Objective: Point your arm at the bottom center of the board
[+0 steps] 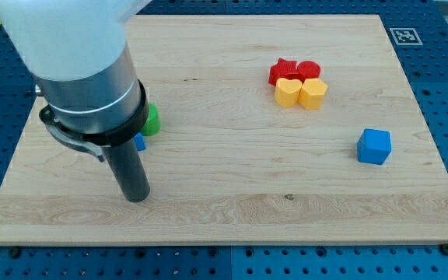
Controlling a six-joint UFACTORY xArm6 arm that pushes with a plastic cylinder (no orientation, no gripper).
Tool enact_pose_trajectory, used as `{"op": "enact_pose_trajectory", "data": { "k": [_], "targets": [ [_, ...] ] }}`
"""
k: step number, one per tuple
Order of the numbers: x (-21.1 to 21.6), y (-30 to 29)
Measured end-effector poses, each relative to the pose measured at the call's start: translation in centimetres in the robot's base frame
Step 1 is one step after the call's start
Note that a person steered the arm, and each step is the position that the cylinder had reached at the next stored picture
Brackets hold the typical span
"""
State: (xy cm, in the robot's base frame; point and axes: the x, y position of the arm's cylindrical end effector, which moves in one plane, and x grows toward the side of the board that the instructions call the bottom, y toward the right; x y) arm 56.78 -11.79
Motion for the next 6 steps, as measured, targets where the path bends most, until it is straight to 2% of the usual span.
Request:
{"op": "enact_pose_trajectory", "data": {
  "k": [1,4,6],
  "targets": [
    [1.8,0.0],
    [3.5,0.4],
    [5.1,8.5]
  ]
}}
